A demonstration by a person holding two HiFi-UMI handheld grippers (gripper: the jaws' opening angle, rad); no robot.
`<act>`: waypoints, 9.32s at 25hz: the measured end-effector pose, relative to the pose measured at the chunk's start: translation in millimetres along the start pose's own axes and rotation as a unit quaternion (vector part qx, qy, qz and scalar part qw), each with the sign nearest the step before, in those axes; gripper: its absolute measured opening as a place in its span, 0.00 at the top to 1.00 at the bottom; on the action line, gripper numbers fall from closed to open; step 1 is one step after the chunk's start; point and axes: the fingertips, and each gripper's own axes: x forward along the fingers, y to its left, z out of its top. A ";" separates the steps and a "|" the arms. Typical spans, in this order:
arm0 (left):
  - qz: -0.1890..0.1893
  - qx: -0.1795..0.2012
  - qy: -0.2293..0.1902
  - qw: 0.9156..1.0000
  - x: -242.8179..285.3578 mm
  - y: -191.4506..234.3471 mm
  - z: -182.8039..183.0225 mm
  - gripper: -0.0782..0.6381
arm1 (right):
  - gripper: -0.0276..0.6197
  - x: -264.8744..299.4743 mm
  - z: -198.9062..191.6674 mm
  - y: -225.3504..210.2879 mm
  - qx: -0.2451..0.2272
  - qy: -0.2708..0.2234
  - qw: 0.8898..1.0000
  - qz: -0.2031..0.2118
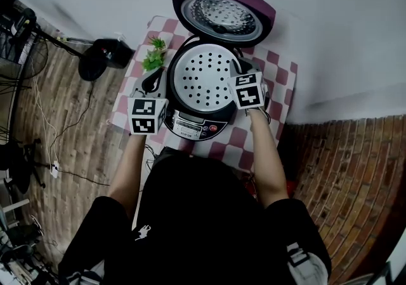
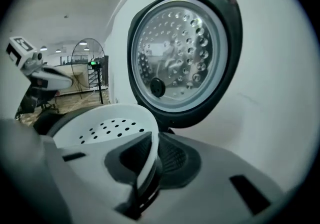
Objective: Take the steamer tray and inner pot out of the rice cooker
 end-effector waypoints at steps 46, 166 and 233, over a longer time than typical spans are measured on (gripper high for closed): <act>-0.189 0.049 -0.073 0.978 27.9 -230.1 97.0 0.89 | 0.92 -199.7 -101.6 -172.3 0.301 -0.167 0.928 -0.146; -0.178 0.136 0.117 0.967 89.4 -29.4 -23.6 0.53 | 0.63 -24.4 -52.2 15.8 0.079 0.092 0.992 -0.043; -0.122 0.080 -0.052 0.988 -2.8 -35.1 93.2 0.81 | 0.95 -151.3 67.0 -8.2 0.044 -0.106 0.976 -0.186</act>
